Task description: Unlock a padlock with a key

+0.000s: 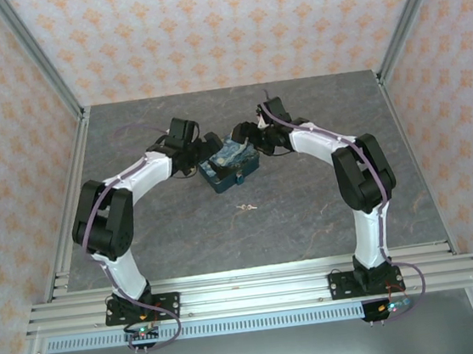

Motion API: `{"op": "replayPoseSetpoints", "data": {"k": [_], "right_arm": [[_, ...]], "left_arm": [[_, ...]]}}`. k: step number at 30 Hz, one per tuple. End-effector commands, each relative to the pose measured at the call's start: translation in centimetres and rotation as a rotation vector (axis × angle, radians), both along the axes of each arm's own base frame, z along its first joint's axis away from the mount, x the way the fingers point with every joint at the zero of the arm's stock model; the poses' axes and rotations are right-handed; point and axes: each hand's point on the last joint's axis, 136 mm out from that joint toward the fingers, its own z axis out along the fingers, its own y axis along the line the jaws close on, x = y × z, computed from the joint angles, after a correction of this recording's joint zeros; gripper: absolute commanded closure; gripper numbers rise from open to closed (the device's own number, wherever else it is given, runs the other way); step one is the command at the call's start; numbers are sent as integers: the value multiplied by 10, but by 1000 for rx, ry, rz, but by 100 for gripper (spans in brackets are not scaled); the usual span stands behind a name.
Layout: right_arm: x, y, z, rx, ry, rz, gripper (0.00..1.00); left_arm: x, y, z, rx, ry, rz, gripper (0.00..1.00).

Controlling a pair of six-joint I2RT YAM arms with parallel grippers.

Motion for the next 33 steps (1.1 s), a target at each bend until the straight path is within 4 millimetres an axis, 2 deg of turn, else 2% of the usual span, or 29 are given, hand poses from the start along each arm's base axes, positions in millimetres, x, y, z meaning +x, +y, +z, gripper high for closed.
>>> {"op": "replayPoseSetpoints", "data": {"k": [1,7,12,20,22,23,29,33], "right_arm": [[-16,9,13,70,-3,23,18],[-42,-2,10,110,-10,-20,18],[-54,-14,4,122,-18,-68,17],[-45,-17,1,94,-25,-101,15],[-41,-22,1,73,-33,-123,9],[-39,-24,1,60,-39,-136,2],[-37,-56,16,-22,-138,-223,1],[-51,-76,19,-109,-158,-227,1]], "left_arm": [[14,-19,18,-37,-47,-18,0],[10,-35,19,-39,-48,-51,0],[2,-46,13,-51,-49,-66,0],[5,-54,10,-57,-51,-67,0],[7,-53,10,-42,-50,-68,0],[8,-52,11,-33,-53,-66,0],[19,-49,16,-11,-66,-67,0],[25,-40,16,1,-63,-52,0]]}}
